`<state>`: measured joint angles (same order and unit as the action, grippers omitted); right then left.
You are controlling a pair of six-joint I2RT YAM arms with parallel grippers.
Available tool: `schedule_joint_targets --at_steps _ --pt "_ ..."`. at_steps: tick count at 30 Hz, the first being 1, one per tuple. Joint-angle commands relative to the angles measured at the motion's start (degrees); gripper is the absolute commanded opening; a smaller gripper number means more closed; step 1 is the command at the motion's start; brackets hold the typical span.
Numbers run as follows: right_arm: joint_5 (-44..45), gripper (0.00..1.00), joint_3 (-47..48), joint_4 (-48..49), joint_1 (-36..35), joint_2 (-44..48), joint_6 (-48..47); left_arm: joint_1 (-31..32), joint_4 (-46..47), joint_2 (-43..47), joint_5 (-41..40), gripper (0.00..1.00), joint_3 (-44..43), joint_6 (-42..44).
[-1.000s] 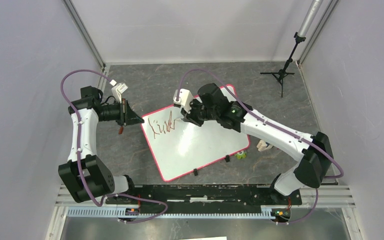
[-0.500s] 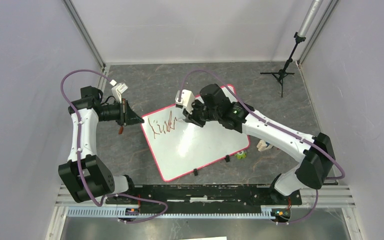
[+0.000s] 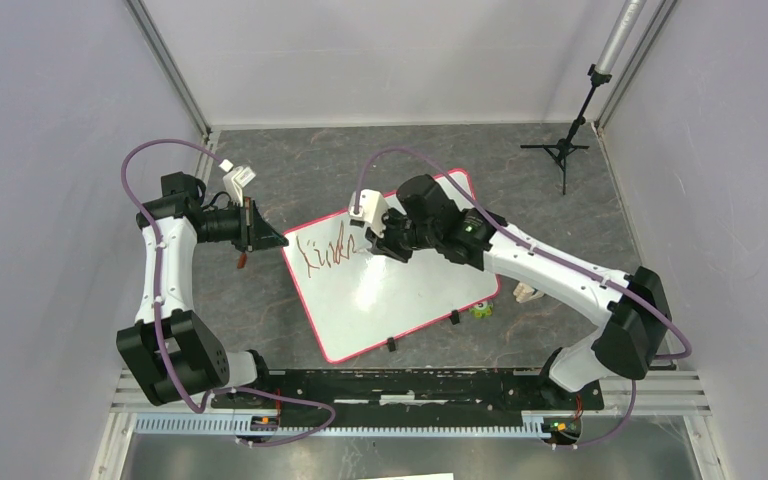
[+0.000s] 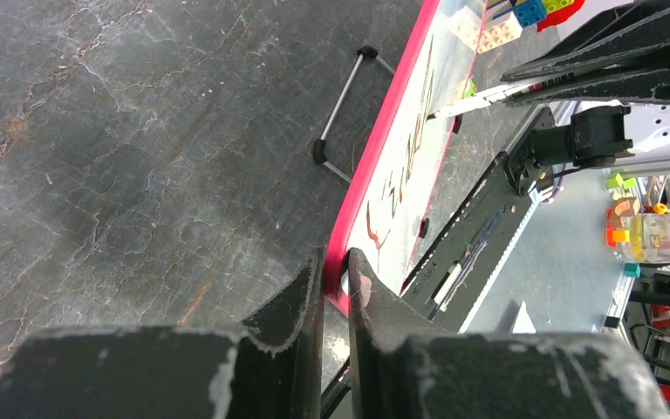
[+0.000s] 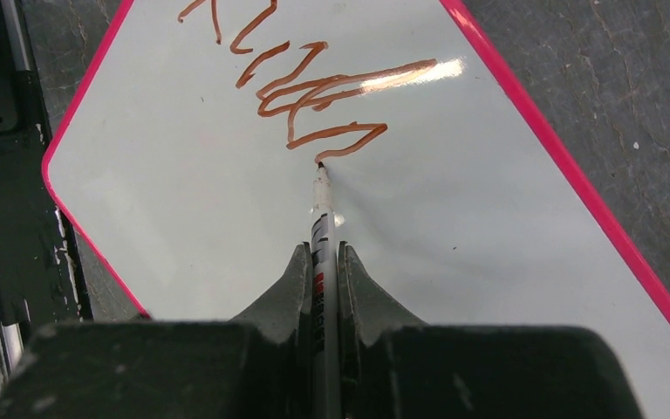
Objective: Write a sentence on the whiteboard
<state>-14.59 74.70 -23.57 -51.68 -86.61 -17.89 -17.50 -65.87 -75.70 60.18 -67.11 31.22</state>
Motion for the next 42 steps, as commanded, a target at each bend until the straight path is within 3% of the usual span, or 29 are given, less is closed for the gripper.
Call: schedule_joint_targets --at_steps 1,26,42 --pt "0.26 0.0 3.47 -0.62 1.29 1.82 -0.57 0.53 -0.7 1.06 1.78 0.18 -0.13 0.37" --pt "3.34 0.0 5.13 -1.92 4.0 0.62 -2.7 0.7 -0.68 0.78 1.68 0.17 0.05 0.72" --pt "0.19 0.0 5.89 -1.48 3.41 -2.5 -1.45 0.77 -0.63 0.96 1.16 0.17 0.05 0.62"
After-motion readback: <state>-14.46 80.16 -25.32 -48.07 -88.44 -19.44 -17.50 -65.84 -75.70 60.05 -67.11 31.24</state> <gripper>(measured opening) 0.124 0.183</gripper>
